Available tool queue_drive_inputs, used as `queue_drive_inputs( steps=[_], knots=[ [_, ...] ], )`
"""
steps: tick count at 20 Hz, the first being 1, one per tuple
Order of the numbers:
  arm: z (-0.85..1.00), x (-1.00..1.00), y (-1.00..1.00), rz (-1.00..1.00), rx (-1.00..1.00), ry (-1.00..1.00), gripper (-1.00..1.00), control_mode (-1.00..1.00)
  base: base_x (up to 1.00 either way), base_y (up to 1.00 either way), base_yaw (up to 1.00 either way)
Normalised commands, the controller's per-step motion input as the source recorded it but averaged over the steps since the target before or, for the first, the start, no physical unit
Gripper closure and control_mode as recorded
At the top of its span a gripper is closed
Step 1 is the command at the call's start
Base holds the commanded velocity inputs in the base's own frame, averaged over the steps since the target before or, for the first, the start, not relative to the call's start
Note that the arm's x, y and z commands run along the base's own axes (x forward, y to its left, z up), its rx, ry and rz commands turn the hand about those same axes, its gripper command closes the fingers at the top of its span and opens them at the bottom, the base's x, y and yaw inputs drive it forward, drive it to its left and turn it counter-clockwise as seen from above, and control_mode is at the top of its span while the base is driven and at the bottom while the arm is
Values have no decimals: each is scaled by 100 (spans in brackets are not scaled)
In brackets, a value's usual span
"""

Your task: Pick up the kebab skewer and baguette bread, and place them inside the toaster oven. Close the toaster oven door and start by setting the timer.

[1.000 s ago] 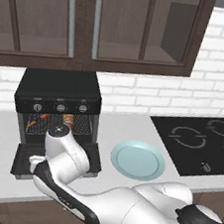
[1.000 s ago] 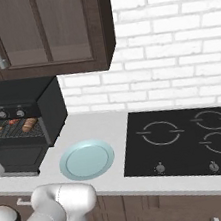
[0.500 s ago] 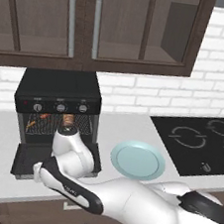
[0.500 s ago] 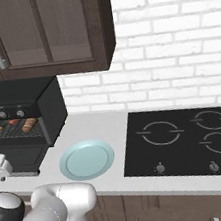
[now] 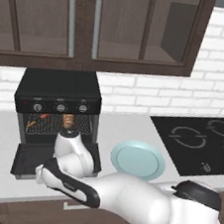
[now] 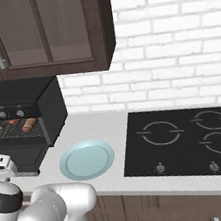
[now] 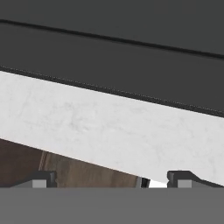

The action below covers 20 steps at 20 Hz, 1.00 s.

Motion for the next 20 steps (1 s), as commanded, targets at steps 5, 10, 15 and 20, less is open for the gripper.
queue_drive_inputs(
  steps=[5,10,15,20],
  knots=[
    [-27,11,0,0,0,0,-100,-100,0,0,0],
    [-11,27,0,0,0,0,-100,-100,0,0,0],
    [-3,24,0,0,0,0,-100,-100,0,0,0],
    [0,24,-2,0,0,-4,-100,-100,0,0,0]
  ],
)
